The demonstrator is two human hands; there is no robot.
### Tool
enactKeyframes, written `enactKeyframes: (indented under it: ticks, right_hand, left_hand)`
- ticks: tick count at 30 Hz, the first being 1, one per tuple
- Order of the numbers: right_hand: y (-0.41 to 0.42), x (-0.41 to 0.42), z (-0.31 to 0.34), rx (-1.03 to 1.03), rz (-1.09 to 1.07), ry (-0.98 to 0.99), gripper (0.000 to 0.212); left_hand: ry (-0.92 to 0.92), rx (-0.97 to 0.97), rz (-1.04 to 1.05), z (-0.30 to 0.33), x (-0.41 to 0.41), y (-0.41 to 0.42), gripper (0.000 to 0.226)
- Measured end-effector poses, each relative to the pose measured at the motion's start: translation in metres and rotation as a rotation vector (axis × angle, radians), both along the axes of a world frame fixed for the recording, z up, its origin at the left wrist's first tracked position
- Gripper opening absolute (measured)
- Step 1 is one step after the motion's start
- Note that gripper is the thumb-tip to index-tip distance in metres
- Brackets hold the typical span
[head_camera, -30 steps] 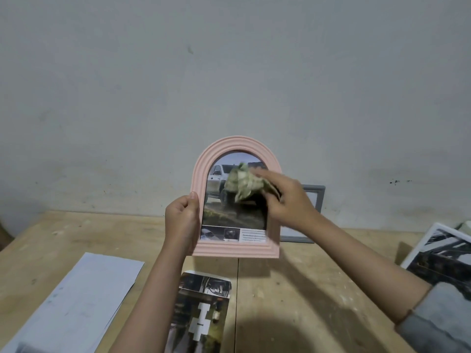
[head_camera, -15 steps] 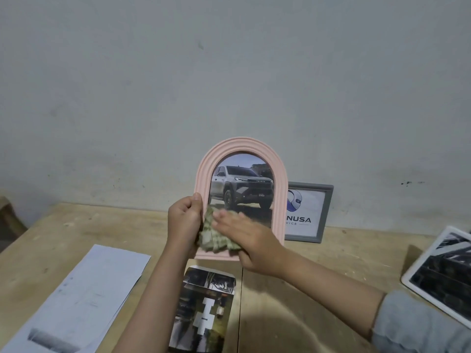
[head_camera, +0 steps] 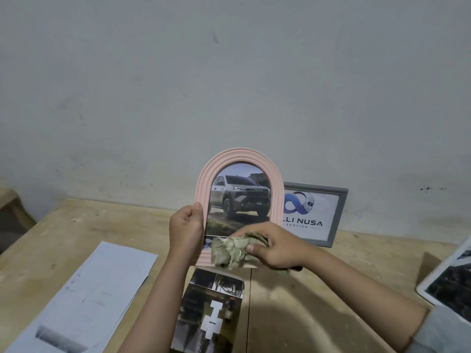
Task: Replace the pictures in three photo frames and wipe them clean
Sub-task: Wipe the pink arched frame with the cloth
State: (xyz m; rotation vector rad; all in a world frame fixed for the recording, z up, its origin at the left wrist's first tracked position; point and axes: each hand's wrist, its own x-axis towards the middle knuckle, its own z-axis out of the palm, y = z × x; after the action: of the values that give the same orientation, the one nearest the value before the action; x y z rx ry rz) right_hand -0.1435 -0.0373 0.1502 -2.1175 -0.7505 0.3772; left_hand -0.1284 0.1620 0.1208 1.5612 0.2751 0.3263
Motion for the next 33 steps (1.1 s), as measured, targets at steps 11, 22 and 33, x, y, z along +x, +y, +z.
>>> enactKeyframes:
  ticks: [11,22,33]
  right_hand:
    - [0.048,0.056,-0.006,-0.151,-0.026,-1.001,0.059]
    - [0.041,0.081,0.014,-0.092,-0.397,-1.0,0.078]
    - [0.063,0.09,-0.003,0.015,-0.6,-0.84,0.076]
  left_hand:
    - [0.062,0.127,-0.148,-0.004,-0.015,-0.011,0.041]
    - [-0.014,0.094,-0.085,-0.005,-0.014,0.02,0.031]
    - [-0.08,0.059,0.128,-0.007,-0.007,0.054,0.028]
